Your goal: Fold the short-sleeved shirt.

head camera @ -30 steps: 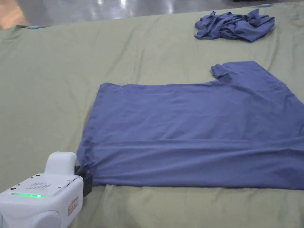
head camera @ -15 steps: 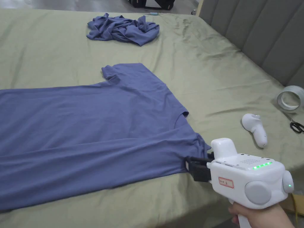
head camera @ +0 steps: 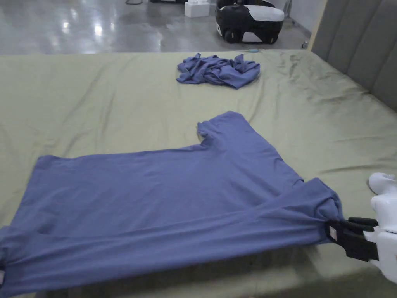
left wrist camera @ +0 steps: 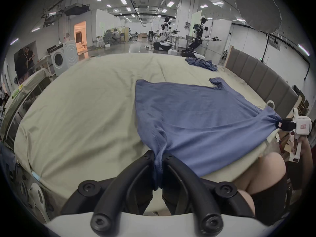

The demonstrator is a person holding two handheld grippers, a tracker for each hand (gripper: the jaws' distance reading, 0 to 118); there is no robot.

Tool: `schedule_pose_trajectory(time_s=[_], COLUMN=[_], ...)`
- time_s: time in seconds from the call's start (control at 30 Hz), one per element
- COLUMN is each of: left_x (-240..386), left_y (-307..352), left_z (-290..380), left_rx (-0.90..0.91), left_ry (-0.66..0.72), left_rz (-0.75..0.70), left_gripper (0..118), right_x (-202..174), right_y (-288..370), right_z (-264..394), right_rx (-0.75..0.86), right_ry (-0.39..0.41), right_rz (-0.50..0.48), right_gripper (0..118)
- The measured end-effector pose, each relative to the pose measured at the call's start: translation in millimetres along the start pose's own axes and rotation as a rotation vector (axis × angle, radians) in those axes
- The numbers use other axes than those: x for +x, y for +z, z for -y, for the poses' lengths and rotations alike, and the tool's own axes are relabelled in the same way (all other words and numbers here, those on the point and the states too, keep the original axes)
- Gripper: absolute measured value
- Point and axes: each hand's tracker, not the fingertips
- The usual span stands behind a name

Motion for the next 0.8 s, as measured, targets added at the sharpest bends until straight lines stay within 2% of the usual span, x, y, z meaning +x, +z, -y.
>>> schedule_pose_trajectory(time_s=[0.13, 0.17, 0.2, 0.23, 0.27, 0.3, 0.33, 0.37, 0.47, 0.5, 0.53, 0.57, 0.6, 0.63, 0.67, 0.73, 0.8], left_x=[2.4, 3.6, 4.4, 5.5, 5.6, 4.4, 1.6, -3.7, 2.3, 6.0, 8.8, 12.6, 8.1, 9.7, 9.8, 16.2, 12.9], left_y=[-5.4, -14.9, -22.8, -25.7, -25.0, -22.2, -16.3, 1.3, 39.9, 54.9, 66.6, 75.5, 75.1, 75.1, 72.5, 56.1, 19.9], left_z=[34.0, 41.5, 48.5, 53.8, 57.5, 59.3, 59.7, 53.1, 36.1, 29.2, 23.1, 12.1, 8.7, -1.0, -13.4, -40.9, -71.1], left_rx=[-0.072, -0.116, -0.144, -0.117, -0.096, -0.079, -0.056, 0.059, 0.075, 0.151, 0.209, 0.238, 0.284, 0.324, 0.316, 0.344, 0.335], left_ry=[0.014, 0.007, -0.008, -0.011, -0.01, -0.006, 0.005, 0.032, 0.078, 0.083, 0.082, 0.079, 0.089, 0.096, 0.085, 0.033, 0.055], left_rz=[0.048, 0.054, 0.03, -0.006, -0.063, -0.103, -0.07, -0.042, -0.088, -0.106, -0.096, -0.087, -0.074, -0.077, -0.081, -0.021, -0.037], left_gripper=[9, 18, 23, 31, 55, 109, 118, 118, 118, 118, 115, 98, 41, 0, 0, 0, 0], right_x=[-0.3, -0.9, -1.0, 1.5, 1.9, 3.0, 5.1, 7.8, -9.5, -19.5, -27.2, -36.3, -44.8, -53.5, -63.0, -73.7, -82.5], right_y=[-8.4, -16.2, -23.2, -30.7, -31.9, -28.7, -20.6, -3.5, 44.5, 61.3, 72.3, 82.3, 85.1, 84.1, 79.7, 65.0, 42.6], right_z=[31.2, 39.8, 47.4, 57.4, 62.1, 64.0, 65.1, 65.6, 49.0, 40.7, 32.9, 24.3, 14.0, 4.2, -6.8, -29.9, -53.0], right_rx=[-0.104, -0.125, -0.127, -0.118, -0.124, -0.126, -0.091, 0.0, 0.186, 0.242, 0.291, 0.357, 0.384, 0.395, 0.406, 0.378, 0.373], right_ry=[0.03, 0.034, 0.029, 0.012, -0.02, -0.058, -0.093, -0.128, -0.142, -0.134, -0.126, -0.119, -0.102, -0.056, -0.028, 0.06, 0.068], right_rz=[0.044, 0.061, 0.072, 0.088, 0.146, 0.234, 0.261, 0.235, 0.257, 0.224, 0.17, 0.119, 0.097, 0.147, 0.146, 0.08, 0.063], right_gripper=[13, 21, 21, 28, 47, 96, 117, 118, 115, 105, 80, 37, 3, 3, 3, 3, 3])
